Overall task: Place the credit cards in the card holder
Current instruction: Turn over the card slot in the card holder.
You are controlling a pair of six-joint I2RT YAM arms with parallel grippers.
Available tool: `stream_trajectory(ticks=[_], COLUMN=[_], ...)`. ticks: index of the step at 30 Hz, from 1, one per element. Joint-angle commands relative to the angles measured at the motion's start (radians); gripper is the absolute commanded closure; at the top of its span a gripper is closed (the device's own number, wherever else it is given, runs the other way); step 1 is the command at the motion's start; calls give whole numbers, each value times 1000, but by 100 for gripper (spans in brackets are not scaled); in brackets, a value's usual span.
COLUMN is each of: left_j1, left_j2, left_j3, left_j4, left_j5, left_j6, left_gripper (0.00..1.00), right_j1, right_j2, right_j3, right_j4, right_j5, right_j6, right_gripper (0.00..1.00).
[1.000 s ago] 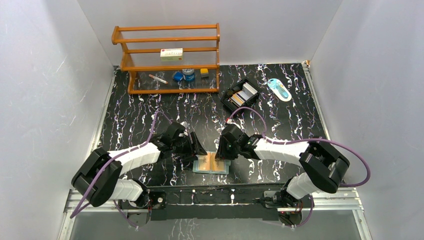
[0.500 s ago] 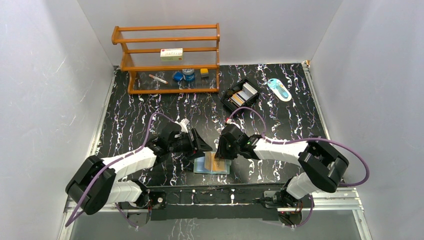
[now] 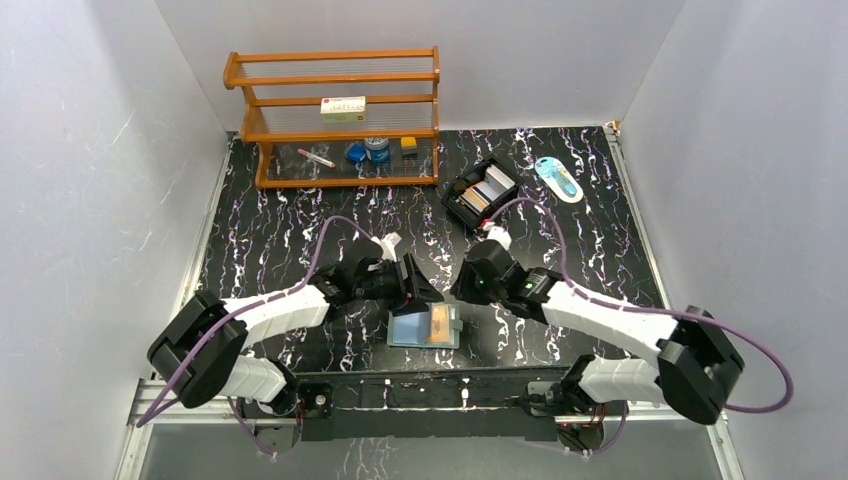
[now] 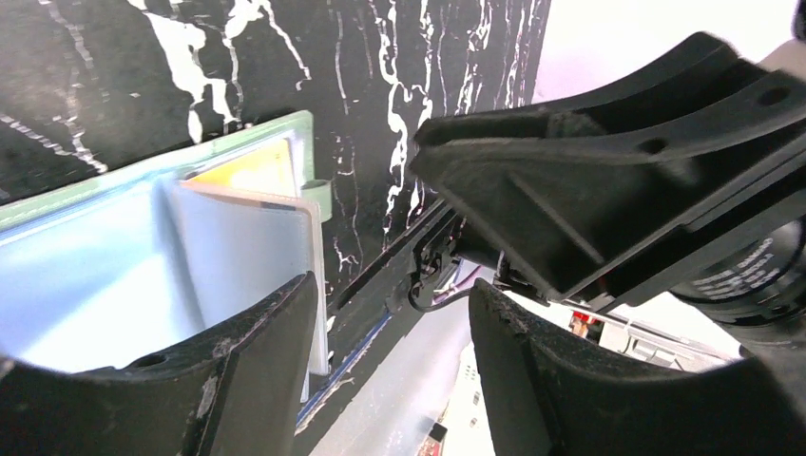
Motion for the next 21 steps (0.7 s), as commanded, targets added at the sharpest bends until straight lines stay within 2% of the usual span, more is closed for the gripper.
stream_trajectory(ticks=[1,6,11,12,14,21], left_j1=[-33,-41,-40,-41,-40,-37], left_j2=[26,74,61,-31,-89,-209], left_j3=[66,95,112,160,181,208], left_j4=[16,-6,-65,-251,-357,-570], left_j5=[-2,-13,-45,-154,-237,-409], left_j6=[19,41,75,140,167,242], left_gripper=[42,42,43,43,43,43], right_j1=[-59,-143,-188,-202,-215,-293], right_j2=[-113,-206,-210,-164,-131,12], right_j3=[-28,-34,16,84,125,270], right_j4=[-82,-101,-80,-80,-74,-42], right_j5=[114,101,50,40,39,6], right_j6=[-23,-94,-176,-221,-251,-367], right_gripper=[63,63,61,60,60,59])
